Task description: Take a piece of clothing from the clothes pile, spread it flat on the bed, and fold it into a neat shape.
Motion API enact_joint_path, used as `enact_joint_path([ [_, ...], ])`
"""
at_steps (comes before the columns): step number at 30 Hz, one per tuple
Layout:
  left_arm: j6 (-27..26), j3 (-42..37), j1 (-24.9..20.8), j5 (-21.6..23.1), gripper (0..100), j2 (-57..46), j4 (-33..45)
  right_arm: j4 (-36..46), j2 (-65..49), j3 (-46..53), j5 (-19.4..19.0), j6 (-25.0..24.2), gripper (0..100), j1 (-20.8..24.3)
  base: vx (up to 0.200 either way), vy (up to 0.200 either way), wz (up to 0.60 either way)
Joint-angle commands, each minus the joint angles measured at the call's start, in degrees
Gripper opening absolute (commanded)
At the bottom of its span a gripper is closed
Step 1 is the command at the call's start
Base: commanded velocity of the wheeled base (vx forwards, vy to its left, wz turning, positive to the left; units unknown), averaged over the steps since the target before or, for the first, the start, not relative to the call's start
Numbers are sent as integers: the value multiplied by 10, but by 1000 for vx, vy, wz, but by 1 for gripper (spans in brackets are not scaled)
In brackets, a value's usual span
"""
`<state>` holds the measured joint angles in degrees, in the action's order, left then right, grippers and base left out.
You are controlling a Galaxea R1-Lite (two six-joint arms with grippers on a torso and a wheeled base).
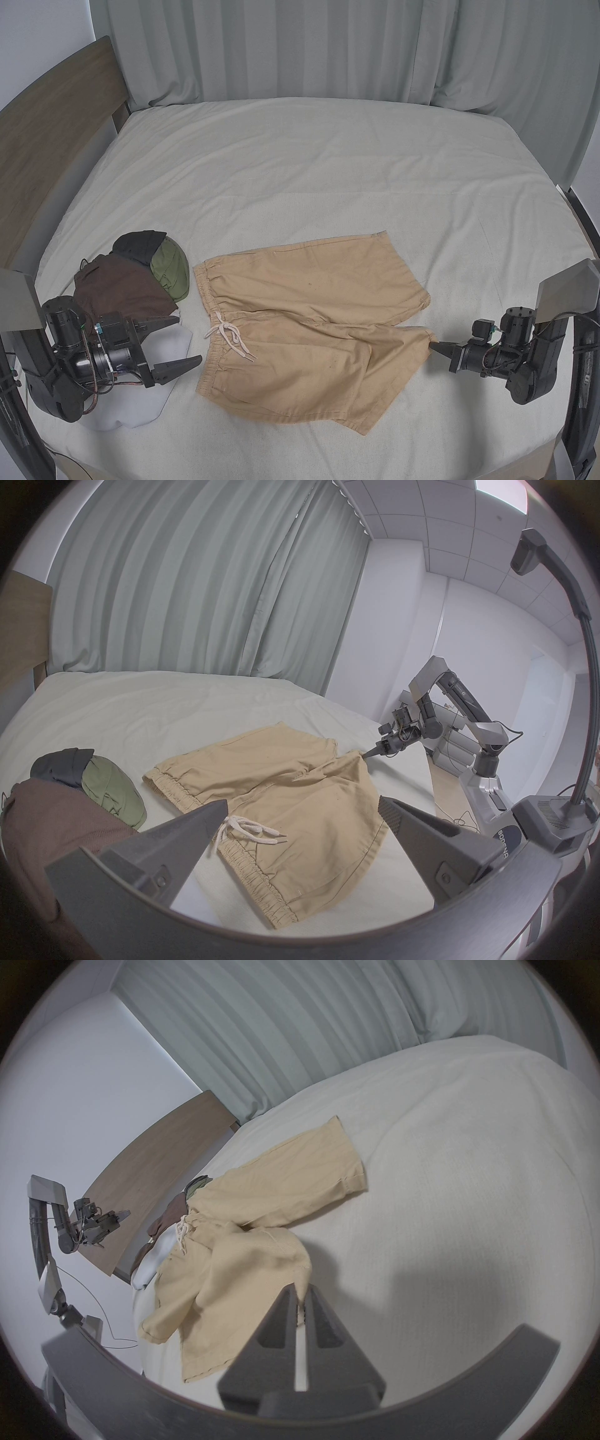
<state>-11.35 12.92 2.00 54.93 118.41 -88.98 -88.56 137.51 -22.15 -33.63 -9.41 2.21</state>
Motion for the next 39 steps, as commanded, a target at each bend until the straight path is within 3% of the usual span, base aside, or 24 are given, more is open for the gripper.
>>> enact_joint_path([
  [1, 0, 0, 0, 0, 100, 1, -1, 0, 12, -18, 4, 0, 0, -2, 0, 0, 0],
  [17, 0, 0, 0, 0, 100, 2, -1, -2, 8, -85, 37, -4, 0, 5, 0, 0, 0],
  [31, 0, 0, 0, 0, 100, 1, -1, -3, 15, -124, 103, -11, 0, 31, 0, 0, 0],
  [39, 0, 0, 0, 0, 100, 1, -1, -4, 18, -127, 106, -18, 0, 32, 0, 0, 0],
])
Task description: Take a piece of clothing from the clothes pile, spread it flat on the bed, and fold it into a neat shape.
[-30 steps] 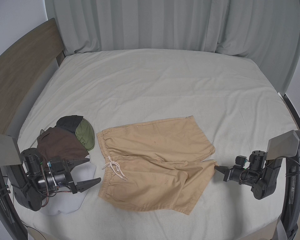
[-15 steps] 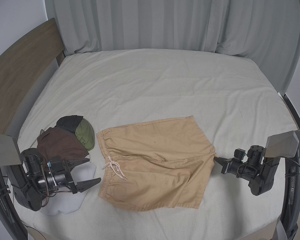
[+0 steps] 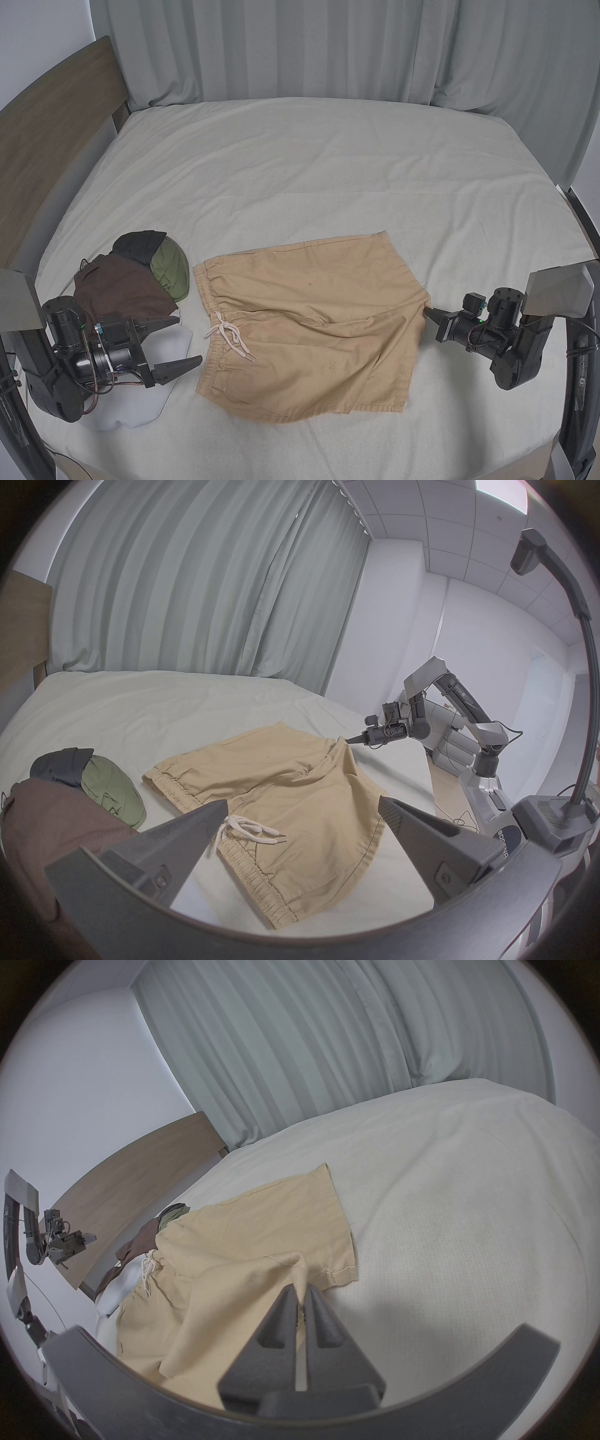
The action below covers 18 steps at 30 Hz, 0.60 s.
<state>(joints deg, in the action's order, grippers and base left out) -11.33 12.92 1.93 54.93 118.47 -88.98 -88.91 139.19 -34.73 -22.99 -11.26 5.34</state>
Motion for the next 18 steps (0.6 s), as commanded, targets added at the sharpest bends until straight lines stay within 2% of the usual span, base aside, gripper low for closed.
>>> enact_joint_path([
  [1, 0, 0, 1, 0, 100, 0, -1, 0, 1, -1, 0, 0, 0, 0, 0, 0, 0],
  [5, 0, 0, 0, 0, 100, 0, -1, 0, 0, 4, 0, -1, 0, -1, 0, 0, 0],
  [6, 0, 0, 0, 0, 100, 0, -1, 0, 0, 3, 0, -1, 100, -1, 0, 0, 0],
  [12, 0, 0, -1, 0, 100, 3, -1, 0, -20, 41, -9, 0, 100, -2, 0, 0, 0],
  [18, 0, 0, -1, 0, 100, 11, -1, 3, -58, 131, -72, 7, 100, 5, 0, 0, 0],
])
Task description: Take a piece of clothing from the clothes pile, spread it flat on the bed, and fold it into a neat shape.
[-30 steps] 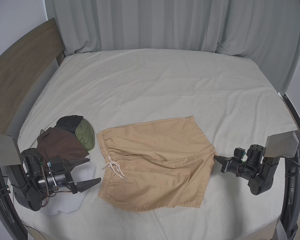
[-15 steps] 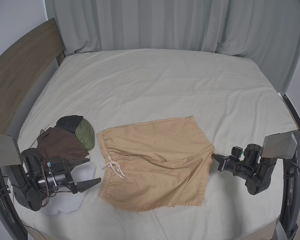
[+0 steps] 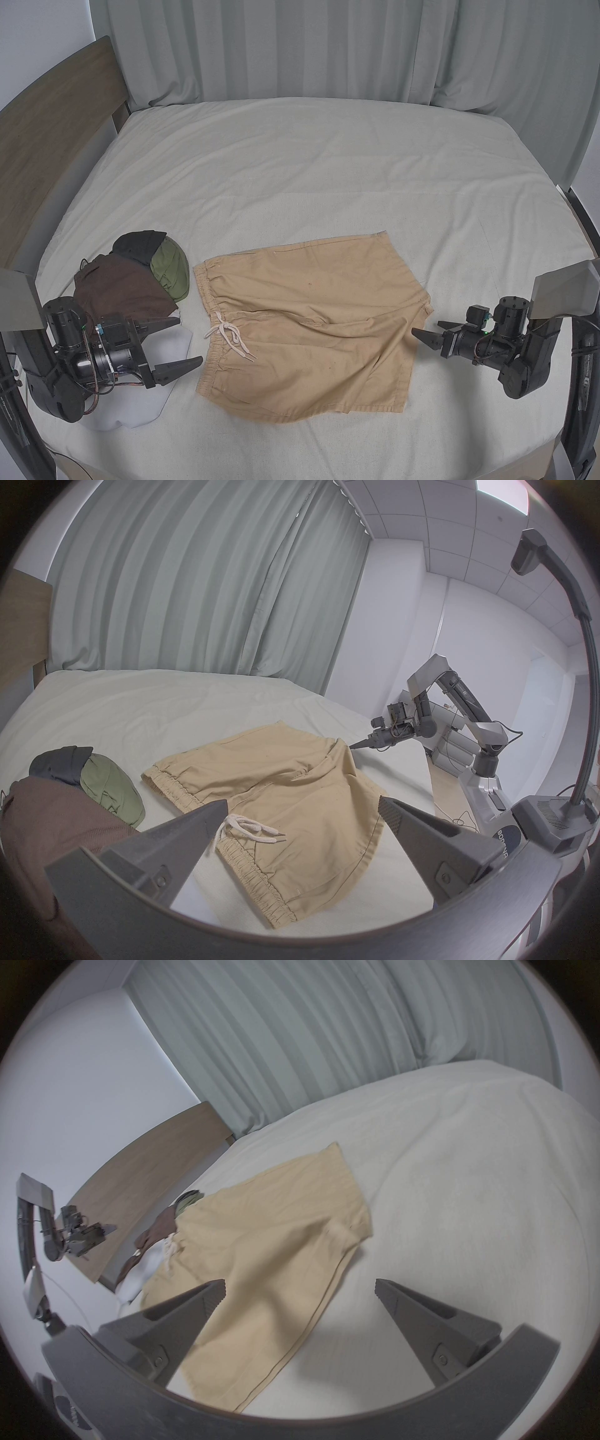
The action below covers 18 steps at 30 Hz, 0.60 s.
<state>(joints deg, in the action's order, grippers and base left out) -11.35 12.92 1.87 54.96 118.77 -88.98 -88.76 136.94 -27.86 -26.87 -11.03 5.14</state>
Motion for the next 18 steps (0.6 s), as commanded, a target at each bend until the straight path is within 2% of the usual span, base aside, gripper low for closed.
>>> enact_joint_path([
  [1, 0, 0, 0, 0, 100, 8, -1, 2, -35, 74, -42, 7, 100, 10, 0, 0, 0],
  [9, -1, -1, 0, 0, 100, 8, -1, 3, -26, 130, -72, 17, 100, 39, 0, 0, 0],
  [18, -1, -1, -1, 0, 100, 9, -1, 3, 11, 144, -77, 20, 100, 50, 0, 0, 0],
])
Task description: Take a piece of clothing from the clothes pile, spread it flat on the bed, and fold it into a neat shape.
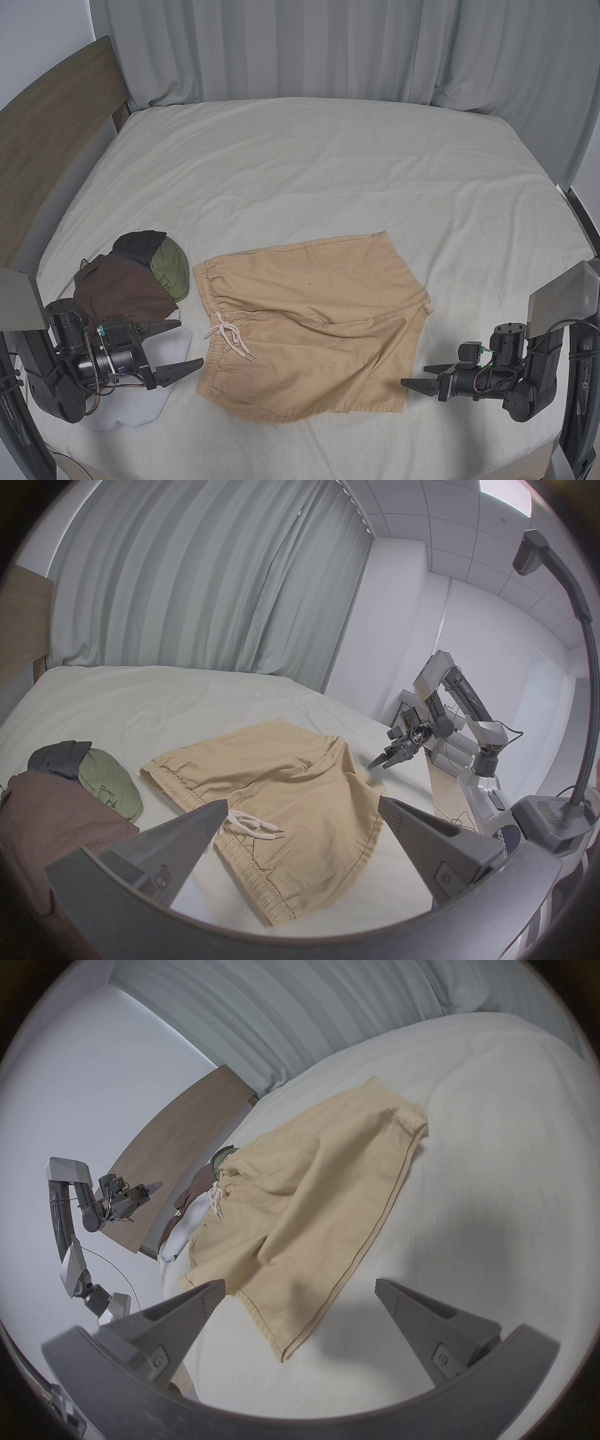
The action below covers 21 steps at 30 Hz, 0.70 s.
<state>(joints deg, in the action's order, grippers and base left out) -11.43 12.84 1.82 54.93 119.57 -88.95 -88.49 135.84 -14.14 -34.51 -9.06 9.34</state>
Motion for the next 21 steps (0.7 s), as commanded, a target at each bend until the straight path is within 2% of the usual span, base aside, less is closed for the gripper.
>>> enact_joint_path([
  [1, 0, 0, -1, 0, 100, 2, -1, -1, 25, 9, 1, 0, 100, 12, 0, 0, 0],
  [11, 0, 0, 1, 0, 100, 5, -1, -1, 58, 7, 1, -3, 100, 36, 0, 0, 0],
  [21, 0, 0, 1, 0, 100, 5, -1, -2, 63, -3, 1, -44, 100, 58, 0, 0, 0],
])
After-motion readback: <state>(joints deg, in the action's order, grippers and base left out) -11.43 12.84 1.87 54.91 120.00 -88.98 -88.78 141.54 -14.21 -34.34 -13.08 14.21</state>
